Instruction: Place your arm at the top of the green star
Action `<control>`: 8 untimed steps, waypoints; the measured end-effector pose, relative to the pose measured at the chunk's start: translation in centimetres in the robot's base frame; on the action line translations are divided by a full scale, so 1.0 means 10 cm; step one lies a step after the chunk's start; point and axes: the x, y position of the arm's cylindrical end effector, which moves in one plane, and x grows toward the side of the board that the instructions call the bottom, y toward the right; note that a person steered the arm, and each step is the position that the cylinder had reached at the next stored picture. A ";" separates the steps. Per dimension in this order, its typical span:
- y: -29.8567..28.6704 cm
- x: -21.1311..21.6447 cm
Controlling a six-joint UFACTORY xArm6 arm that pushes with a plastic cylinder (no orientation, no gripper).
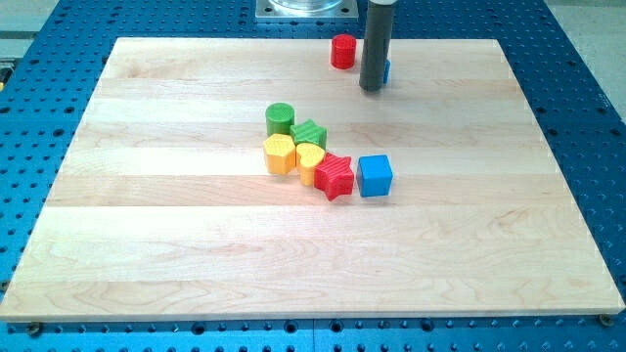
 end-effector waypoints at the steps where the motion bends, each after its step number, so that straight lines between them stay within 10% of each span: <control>1: -0.07 -0.26; 8: -0.38 0.69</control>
